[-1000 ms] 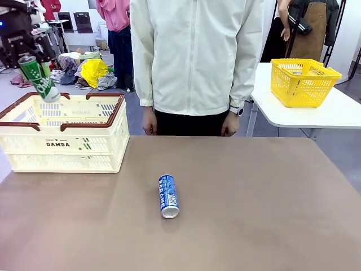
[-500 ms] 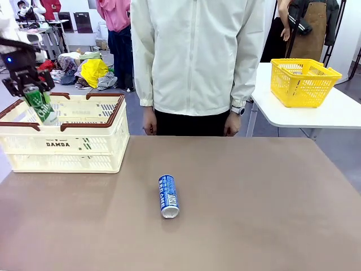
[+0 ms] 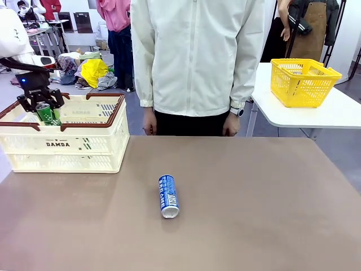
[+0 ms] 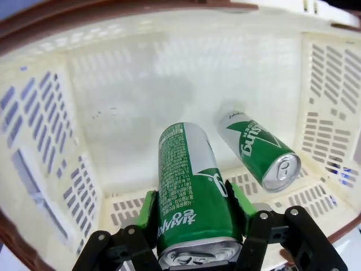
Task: Place the drinks into the Shopping basket.
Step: Pick up one drink and place it into the Shopping basket.
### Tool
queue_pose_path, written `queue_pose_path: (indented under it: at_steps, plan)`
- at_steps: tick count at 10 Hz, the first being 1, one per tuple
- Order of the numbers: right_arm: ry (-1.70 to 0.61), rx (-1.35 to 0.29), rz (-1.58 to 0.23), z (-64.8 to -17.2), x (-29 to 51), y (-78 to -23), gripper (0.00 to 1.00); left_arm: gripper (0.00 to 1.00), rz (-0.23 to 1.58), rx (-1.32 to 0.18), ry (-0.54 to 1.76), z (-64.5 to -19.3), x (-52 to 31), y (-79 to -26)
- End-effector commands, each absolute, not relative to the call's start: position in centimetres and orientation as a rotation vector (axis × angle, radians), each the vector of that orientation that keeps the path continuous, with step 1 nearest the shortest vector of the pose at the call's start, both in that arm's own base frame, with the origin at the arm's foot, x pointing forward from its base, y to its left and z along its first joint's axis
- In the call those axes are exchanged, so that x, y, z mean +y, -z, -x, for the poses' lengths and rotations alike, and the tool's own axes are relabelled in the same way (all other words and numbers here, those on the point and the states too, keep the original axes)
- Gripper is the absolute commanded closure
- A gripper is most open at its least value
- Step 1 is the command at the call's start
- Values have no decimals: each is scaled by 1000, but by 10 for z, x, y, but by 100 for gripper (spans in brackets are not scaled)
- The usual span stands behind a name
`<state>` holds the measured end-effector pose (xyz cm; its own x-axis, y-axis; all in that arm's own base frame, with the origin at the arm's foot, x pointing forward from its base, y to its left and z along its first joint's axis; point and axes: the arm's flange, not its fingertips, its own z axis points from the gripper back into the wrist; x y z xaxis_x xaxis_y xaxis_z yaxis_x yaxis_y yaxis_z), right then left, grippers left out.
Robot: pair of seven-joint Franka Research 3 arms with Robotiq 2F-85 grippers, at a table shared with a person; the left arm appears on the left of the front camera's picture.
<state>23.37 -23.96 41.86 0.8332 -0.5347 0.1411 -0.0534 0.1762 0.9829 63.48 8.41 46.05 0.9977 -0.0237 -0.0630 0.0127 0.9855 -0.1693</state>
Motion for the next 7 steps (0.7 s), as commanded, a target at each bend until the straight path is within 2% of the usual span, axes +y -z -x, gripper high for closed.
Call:
queue_pose_path:
  at_steps: [1,6,7]
  plan:
    - [338,-530,-1366,-233,-240,-419,0,100,154,62,-5,-622,76,-456]
    - [338,-530,-1366,-233,-240,-419,0,100,111,121,-20,-626,63,-437]
    - [338,-530,-1366,-233,-240,-419,0,96,99,140,-22,-628,61,-436]
